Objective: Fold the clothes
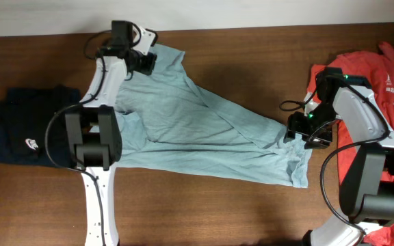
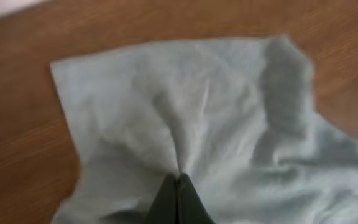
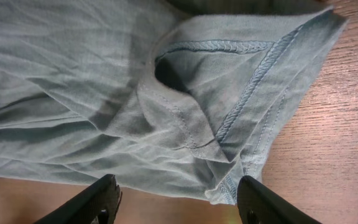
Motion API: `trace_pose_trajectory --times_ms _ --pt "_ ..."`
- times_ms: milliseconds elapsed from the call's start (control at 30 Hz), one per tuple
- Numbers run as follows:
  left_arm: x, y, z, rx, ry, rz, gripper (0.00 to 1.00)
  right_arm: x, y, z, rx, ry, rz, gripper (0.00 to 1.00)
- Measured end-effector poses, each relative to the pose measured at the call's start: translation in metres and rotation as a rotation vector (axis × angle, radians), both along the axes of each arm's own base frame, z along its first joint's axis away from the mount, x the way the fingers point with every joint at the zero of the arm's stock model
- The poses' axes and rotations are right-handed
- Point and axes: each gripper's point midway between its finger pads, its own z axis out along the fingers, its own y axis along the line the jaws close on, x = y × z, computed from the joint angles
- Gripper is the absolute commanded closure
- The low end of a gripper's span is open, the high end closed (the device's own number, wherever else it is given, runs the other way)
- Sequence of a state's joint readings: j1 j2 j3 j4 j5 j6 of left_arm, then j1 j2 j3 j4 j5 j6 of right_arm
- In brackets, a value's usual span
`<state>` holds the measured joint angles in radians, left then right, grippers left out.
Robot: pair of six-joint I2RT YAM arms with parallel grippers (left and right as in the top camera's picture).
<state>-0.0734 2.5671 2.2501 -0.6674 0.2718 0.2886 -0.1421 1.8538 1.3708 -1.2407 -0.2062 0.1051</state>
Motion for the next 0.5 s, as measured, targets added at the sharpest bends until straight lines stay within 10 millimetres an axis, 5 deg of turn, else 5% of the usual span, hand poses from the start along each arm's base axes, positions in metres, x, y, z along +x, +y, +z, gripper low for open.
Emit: trace_pose_trajectory --times_ms 233,500 --pt "-0.019 0.012 0.054 0.024 0.058 0.023 1.00 0.000 0.000 0.000 0.000 0.001 0.000 0.34" --pt "-0.071 0.016 0.045 0.048 0.280 0.023 1.00 0.000 0.000 0.000 0.000 0.000 0.000 0.33"
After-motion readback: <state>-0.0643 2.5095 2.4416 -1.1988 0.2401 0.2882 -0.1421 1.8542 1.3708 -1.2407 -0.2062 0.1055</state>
